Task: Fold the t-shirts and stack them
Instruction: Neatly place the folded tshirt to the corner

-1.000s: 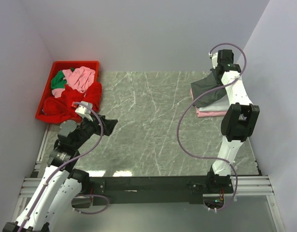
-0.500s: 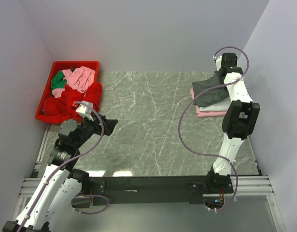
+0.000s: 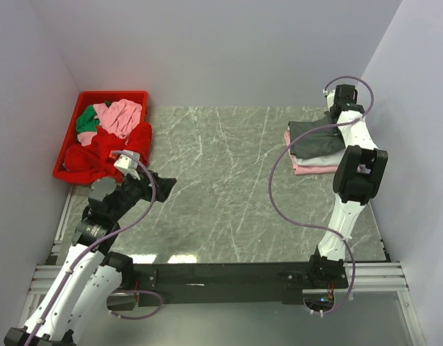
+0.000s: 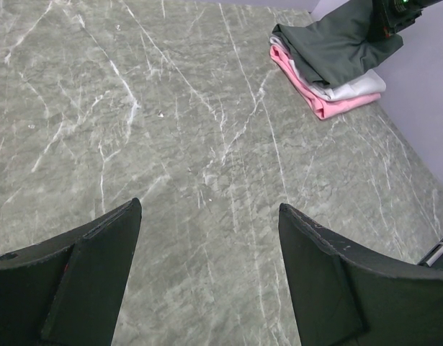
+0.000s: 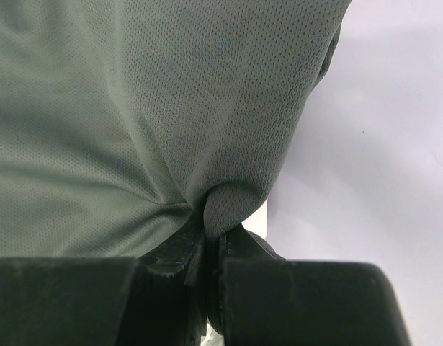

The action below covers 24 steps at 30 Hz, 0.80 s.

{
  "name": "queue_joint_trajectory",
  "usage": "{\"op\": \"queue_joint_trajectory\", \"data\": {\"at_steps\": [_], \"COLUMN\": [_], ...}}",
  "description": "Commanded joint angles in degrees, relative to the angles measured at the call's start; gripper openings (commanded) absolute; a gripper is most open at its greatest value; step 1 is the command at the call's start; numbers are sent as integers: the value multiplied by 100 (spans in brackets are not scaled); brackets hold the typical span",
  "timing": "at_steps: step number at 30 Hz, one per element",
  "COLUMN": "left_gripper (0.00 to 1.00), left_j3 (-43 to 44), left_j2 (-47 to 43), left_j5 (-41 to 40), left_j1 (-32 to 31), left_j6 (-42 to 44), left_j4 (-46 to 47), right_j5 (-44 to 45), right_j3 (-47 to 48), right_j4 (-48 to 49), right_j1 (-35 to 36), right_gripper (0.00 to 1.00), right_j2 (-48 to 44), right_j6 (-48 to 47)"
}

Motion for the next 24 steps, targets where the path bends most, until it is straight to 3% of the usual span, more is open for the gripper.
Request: {"op": "queue_joint_trajectory", "data": {"at_steps": [1,17,18,19,22,24], "left_gripper": [82,82,82,82,82,82], "left_j3": [152,143,143,143,143,135], "left_j2": [14,58,58,58,67,67], "left_j5": [-6,3,3,3,12,12], "left_j1": [-3,-3,-3,-3,-3,-3], "left_j6": [64,56,64,56,47,47], "left_j4": [58,41,49,49,41,41], "right_j5": [141,53,62,97,430,852], "right_j3": [14,-56,-65,-91,-65,-21], "right_j4": [325,439,491,544,808,1044], "right_j1": [-119,-268,-268,-268,-268,-251], "right_gripper": [0,2,7,27,58,61], "right_j2": [-16,54,63,81,221,248], "right_j6": [-63,-98,-116,-116,-177,-177]}}
